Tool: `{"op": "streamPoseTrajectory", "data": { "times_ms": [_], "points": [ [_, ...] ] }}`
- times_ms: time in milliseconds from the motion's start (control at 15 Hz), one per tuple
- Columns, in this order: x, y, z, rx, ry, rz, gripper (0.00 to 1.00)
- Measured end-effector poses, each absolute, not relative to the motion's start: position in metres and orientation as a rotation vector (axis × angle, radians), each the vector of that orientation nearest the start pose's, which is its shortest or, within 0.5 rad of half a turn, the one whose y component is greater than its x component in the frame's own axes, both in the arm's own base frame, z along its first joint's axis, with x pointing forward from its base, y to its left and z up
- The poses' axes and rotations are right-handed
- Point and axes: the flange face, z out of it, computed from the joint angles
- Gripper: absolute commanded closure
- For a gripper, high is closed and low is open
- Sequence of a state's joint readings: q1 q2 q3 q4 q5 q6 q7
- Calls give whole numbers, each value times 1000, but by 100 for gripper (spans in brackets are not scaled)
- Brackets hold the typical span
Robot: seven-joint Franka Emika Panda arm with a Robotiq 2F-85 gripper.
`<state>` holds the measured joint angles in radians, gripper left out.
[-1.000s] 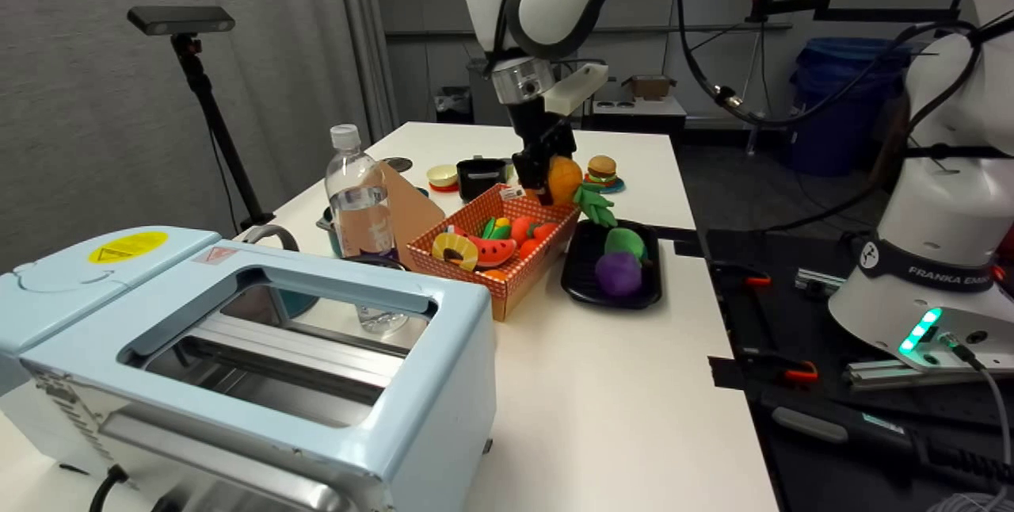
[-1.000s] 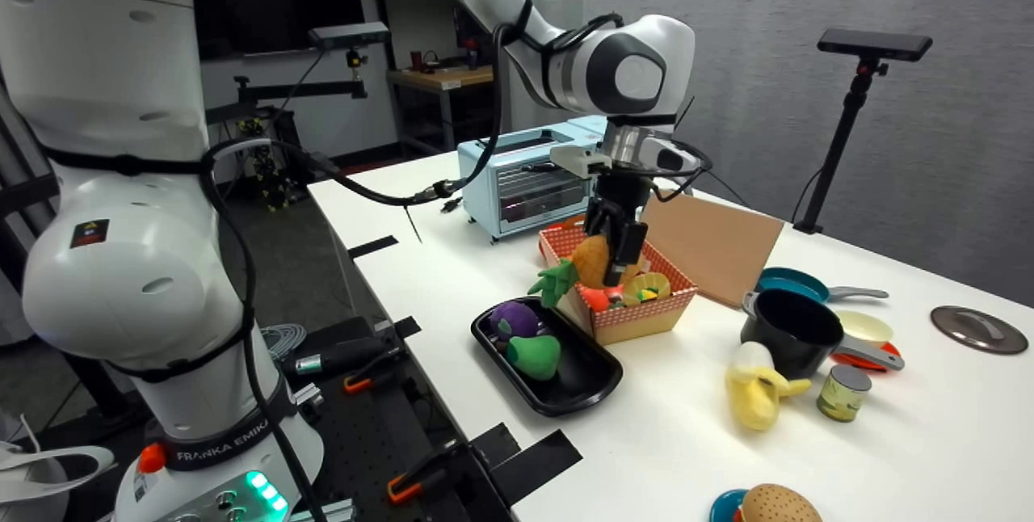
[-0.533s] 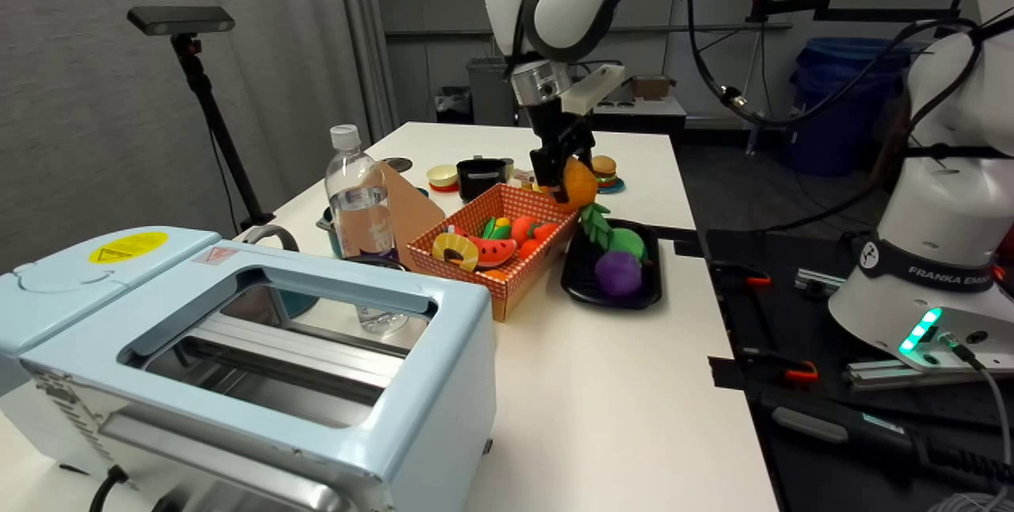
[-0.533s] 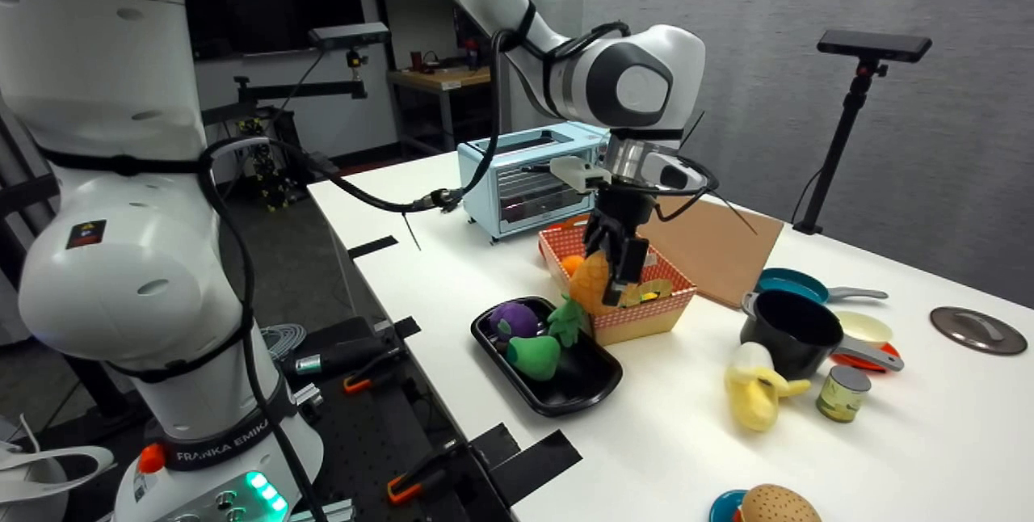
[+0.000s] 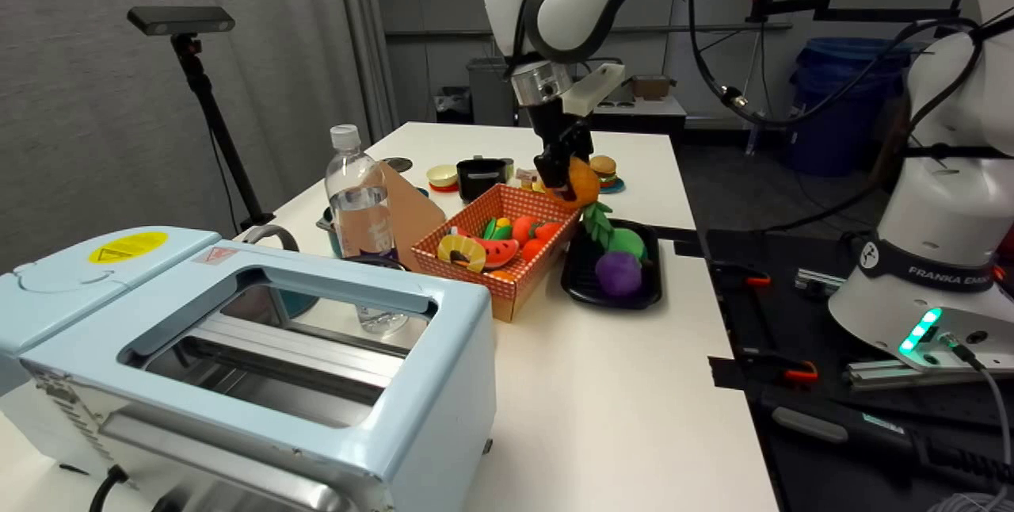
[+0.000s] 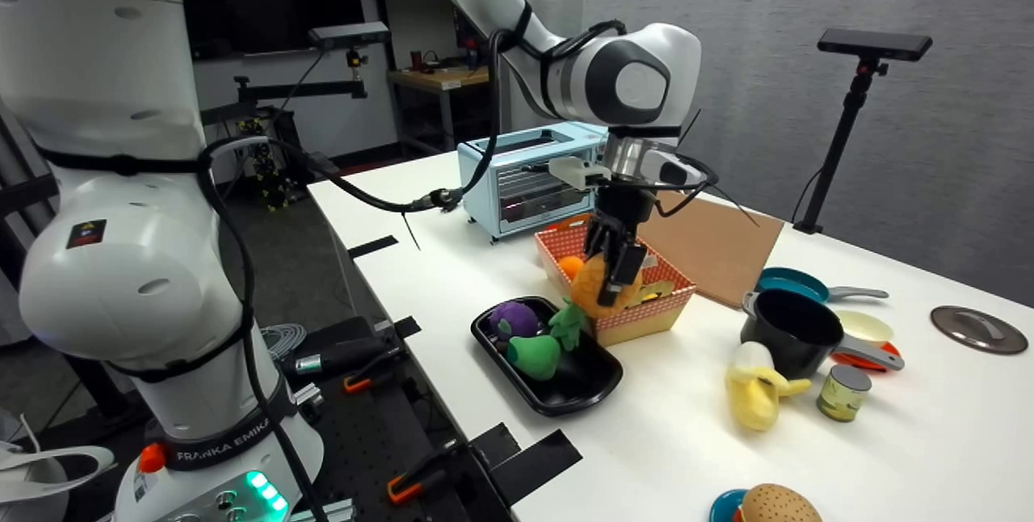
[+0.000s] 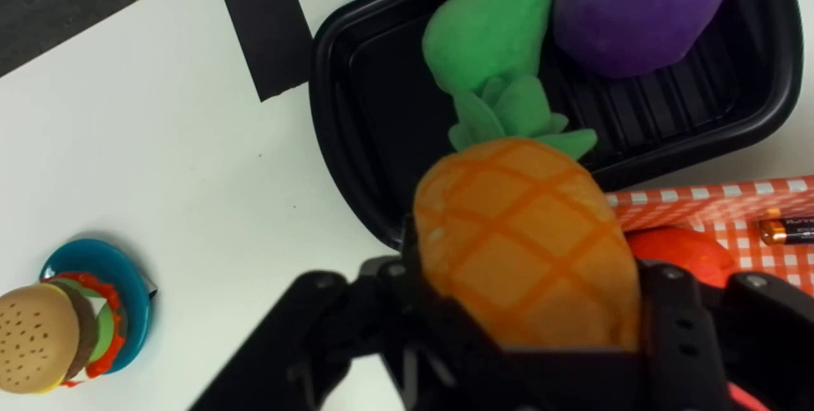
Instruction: Put the pineapple plush toy in the box
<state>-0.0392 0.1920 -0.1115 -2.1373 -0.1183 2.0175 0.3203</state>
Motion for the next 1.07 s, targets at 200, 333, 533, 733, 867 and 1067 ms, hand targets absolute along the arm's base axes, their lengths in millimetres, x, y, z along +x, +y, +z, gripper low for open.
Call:
{"op": "streamPoseTrajectory", "data": {
  "times_ms": [200, 333, 533, 733, 867, 1067],
  "points": [
    [525, -83, 299, -3216, 646, 473, 90],
    [529, -74, 302, -3246, 622, 456, 92],
    [539, -49, 309, -3301, 545, 415, 95],
    [550, -19, 316, -3341, 453, 387, 94],
    [556, -3, 319, -3356, 405, 377, 94],
    [564, 15, 321, -3366, 359, 379, 94]
  ]
}}
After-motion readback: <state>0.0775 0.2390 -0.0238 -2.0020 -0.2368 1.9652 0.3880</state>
